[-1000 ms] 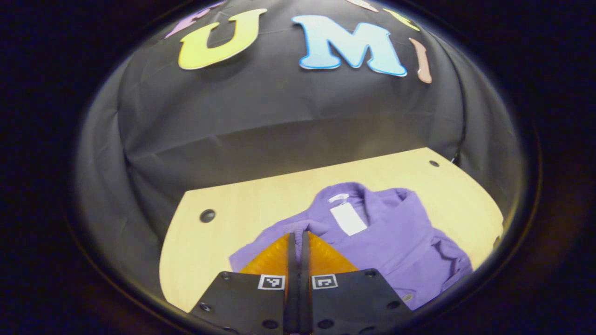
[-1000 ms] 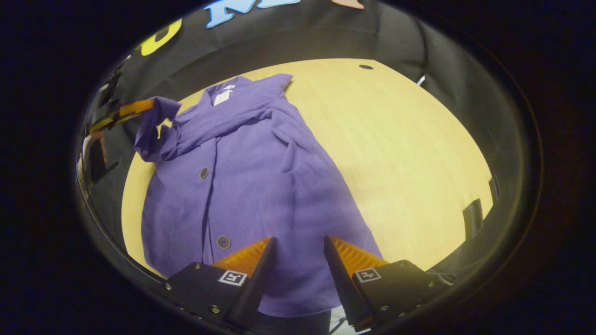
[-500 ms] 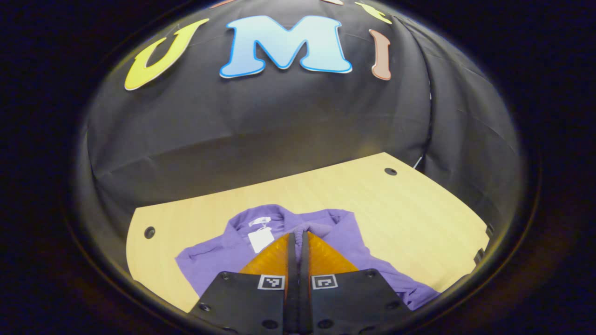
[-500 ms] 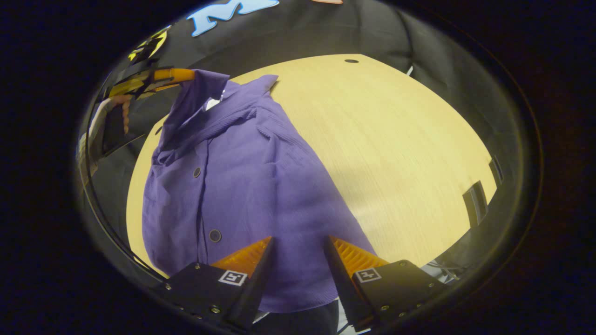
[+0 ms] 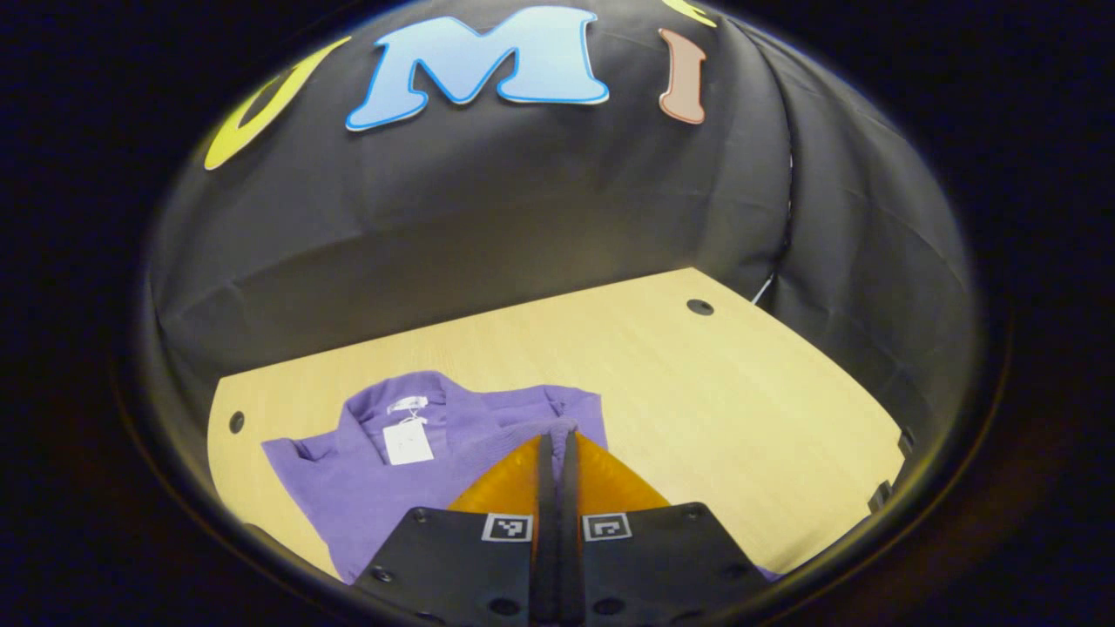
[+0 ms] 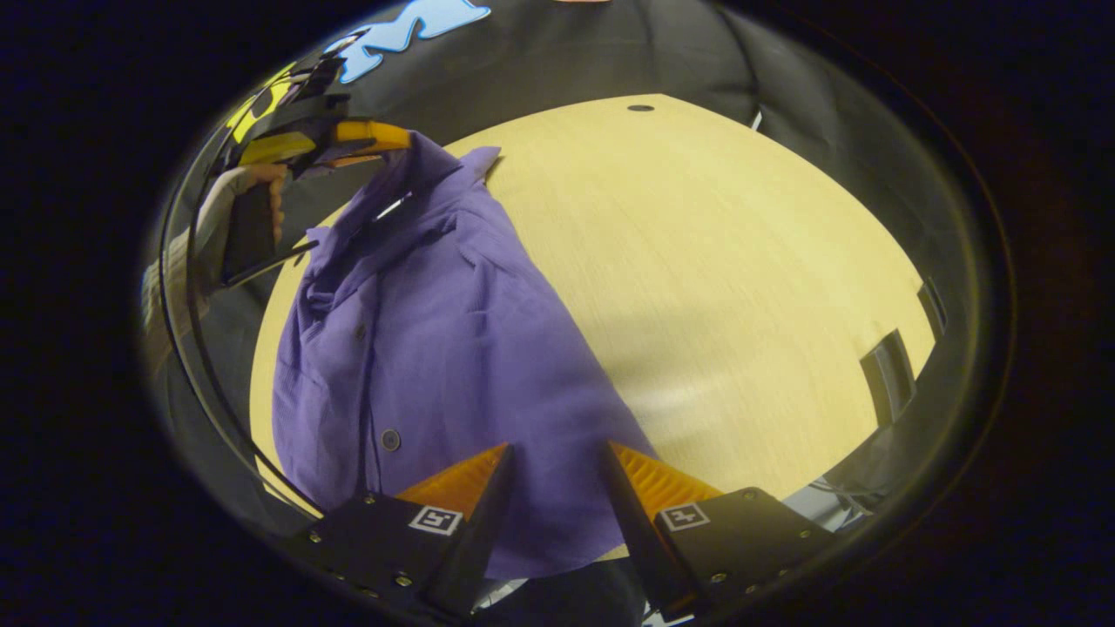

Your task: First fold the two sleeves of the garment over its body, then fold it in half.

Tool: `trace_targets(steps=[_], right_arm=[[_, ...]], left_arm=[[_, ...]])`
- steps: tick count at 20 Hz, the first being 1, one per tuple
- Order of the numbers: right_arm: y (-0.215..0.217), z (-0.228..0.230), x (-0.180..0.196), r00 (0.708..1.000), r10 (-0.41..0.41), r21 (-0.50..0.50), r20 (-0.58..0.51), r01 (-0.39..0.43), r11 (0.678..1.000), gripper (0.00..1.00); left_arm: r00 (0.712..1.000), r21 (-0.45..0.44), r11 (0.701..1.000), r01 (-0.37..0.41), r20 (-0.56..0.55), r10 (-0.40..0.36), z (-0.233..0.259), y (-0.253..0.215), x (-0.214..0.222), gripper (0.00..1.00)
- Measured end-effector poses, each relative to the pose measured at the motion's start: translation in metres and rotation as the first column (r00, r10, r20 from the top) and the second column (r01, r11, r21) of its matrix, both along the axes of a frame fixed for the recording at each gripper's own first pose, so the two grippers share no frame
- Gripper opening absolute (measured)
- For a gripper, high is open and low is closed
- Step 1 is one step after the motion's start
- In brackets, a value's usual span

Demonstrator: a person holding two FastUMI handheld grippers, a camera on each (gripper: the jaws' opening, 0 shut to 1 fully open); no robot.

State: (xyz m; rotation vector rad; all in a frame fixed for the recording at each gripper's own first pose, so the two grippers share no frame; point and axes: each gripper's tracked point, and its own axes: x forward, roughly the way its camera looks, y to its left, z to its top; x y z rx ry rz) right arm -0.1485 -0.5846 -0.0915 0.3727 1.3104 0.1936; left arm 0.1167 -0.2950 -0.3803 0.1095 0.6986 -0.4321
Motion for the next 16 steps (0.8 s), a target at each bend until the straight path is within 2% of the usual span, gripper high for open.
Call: trace_targets(steps=[6,7,9,13,14,16], right_arm=[[-0.009,-0.001,0.007,0.999,0.048,0.032,-0.006,-0.048,0.998,0.65],[-0.01,-0.001,0.007,0.998,0.064,0.037,-0.007,-0.064,0.997,0.71],[-0.012,-0.003,0.009,0.996,0.086,0.048,-0.008,-0.086,0.995,0.74],[-0.012,-0.002,0.014,0.992,0.128,0.063,-0.005,-0.127,0.99,0.74],[-0.012,-0.002,0.016,0.991,0.136,0.064,-0.004,-0.135,0.989,0.74],[-0.011,-0.001,0.019,0.989,0.145,0.067,-0.003,-0.144,0.987,0.74]], left_arm=[[0.999,0.03,1.0,0.004,-0.052,-0.003,-0.03,-0.013,-0.012,0.07],[0.998,0.037,0.999,0.009,-0.058,-0.007,-0.035,-0.013,-0.012,0.07],[0.997,0.053,0.999,0.013,-0.072,-0.009,-0.043,-0.013,-0.015,0.07],[0.997,0.041,0.999,0.008,-0.081,-0.005,-0.048,-0.016,-0.018,0.07],[0.996,0.033,0.999,0.013,-0.093,-0.009,-0.049,-0.018,-0.022,0.14],[0.993,0.031,0.999,0.021,-0.114,-0.017,-0.054,-0.019,-0.025,0.19]])
